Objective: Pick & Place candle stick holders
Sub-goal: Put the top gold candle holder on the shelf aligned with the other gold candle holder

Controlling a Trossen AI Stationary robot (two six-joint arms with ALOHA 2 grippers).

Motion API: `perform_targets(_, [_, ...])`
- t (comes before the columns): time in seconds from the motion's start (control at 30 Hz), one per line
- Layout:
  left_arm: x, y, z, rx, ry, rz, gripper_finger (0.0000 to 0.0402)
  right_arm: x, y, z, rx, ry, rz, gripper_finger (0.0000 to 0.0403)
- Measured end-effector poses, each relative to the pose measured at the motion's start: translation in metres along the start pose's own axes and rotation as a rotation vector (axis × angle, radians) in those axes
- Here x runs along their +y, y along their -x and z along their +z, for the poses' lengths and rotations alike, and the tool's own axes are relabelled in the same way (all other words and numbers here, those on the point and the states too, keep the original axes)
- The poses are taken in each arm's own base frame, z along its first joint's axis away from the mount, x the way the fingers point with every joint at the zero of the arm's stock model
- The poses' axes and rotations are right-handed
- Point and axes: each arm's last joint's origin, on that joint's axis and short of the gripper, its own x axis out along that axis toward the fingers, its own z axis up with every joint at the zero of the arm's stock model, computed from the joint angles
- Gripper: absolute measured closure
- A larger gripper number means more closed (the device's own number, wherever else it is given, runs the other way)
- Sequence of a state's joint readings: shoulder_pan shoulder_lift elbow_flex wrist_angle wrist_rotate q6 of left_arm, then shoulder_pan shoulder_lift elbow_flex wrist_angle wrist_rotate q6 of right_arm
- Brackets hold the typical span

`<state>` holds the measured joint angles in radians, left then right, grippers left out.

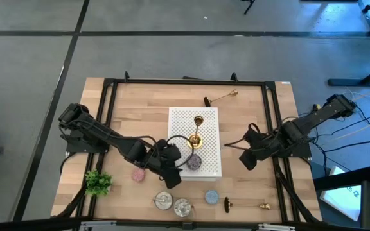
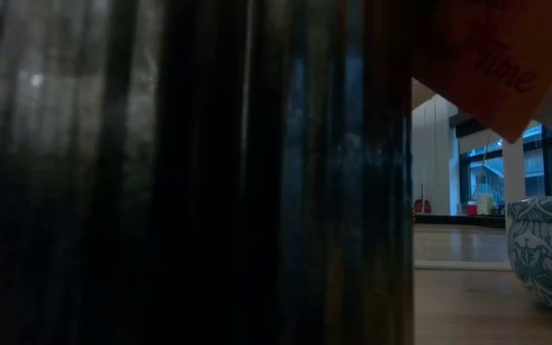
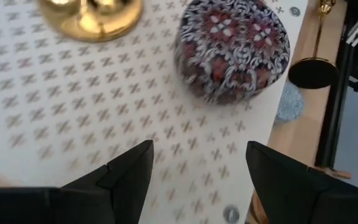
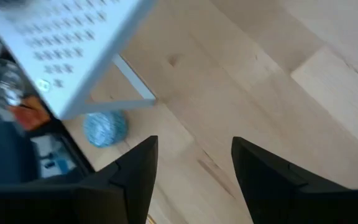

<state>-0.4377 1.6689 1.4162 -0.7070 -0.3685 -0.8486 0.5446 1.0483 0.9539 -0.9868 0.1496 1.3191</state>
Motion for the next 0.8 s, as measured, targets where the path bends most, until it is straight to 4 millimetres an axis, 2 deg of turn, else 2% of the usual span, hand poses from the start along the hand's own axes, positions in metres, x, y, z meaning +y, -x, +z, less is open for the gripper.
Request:
perform_targets(0.13, [0.008, 0.018, 0.002, -0.001, 0.02, 0.014, 0.0149, -0.005, 0.015, 0.002, -0.055, 0.002, 0.072, 0.0194])
perform_targets(0.37, [0.032, 0.067, 0.012, -0.116, 0.083, 0.078, 0.0149, -0.014, 0.044, 0.007, -0.143, -0.031, 0.25, 0.0194])
perform_targets(0.53, [0.062, 0.105, 0.013, -0.233, 0.131, 0.229, 0.0149, -0.013, 0.062, 0.013, -0.251, 0.133, 0.397, 0.0194])
perform_targets(0.67, [0.087, 0.125, 0.013, -0.254, 0.161, 0.329, 0.0149, -0.017, 0.067, 0.022, -0.359, 0.141, 0.39, 0.0194])
perform_targets(0.8, [0.108, 0.132, 0.014, -0.219, 0.207, 0.416, 0.0149, -0.023, 0.065, 0.033, -0.417, 0.061, 0.323, 0.0194])
